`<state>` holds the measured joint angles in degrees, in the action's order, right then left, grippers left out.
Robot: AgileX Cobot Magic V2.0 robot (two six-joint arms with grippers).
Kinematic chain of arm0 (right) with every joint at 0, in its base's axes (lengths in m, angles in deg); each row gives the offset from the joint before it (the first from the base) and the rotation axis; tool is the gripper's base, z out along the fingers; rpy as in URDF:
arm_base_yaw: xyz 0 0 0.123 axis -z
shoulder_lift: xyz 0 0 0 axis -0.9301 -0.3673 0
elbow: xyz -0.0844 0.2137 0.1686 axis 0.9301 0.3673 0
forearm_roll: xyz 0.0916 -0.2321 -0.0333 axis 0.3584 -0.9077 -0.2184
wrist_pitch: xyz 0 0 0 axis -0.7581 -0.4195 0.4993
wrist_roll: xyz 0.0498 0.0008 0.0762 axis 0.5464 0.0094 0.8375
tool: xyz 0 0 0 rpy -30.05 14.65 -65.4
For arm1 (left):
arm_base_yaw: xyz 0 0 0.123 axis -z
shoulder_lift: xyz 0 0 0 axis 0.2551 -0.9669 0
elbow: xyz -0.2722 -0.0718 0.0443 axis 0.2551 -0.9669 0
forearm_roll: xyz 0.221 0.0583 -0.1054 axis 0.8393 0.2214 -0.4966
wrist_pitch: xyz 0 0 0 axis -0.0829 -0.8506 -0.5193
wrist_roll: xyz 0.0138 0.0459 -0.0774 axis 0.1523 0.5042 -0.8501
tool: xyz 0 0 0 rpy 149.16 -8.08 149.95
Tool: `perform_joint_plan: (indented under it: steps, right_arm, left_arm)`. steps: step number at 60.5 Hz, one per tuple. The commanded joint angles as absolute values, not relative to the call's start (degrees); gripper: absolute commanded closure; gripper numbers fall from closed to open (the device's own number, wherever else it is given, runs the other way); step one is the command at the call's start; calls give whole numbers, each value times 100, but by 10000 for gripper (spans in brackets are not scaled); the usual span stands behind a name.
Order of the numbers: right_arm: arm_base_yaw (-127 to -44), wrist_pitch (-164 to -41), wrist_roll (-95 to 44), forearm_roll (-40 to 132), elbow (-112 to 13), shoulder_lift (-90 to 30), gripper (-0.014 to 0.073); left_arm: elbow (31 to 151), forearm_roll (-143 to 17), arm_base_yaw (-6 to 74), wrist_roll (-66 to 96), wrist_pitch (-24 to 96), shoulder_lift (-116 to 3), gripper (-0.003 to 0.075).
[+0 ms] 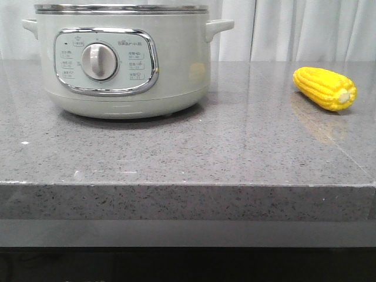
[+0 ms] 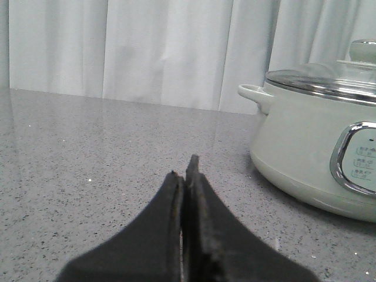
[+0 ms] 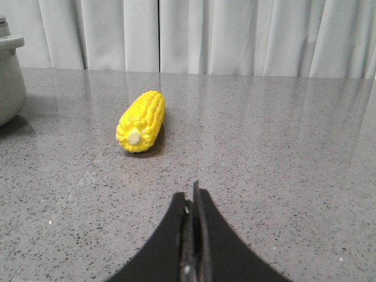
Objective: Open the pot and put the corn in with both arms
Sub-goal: 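Move the left gripper toward the glass lid knob of the cooker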
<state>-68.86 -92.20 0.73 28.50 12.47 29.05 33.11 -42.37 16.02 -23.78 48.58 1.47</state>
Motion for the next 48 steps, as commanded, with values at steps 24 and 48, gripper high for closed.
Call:
perform_joint_plan:
  steps: [24,48]
  right_arm:
    - [-6860,-8719,70,2856,1184,3028,661]
    - [-6860,-8086,70,2892,1154,3028,661]
  left_arm:
    - [3256,-4277,1594,-2370,5333,234,741]
    - [3281,-4280,1594,-2370,5781,234,741]
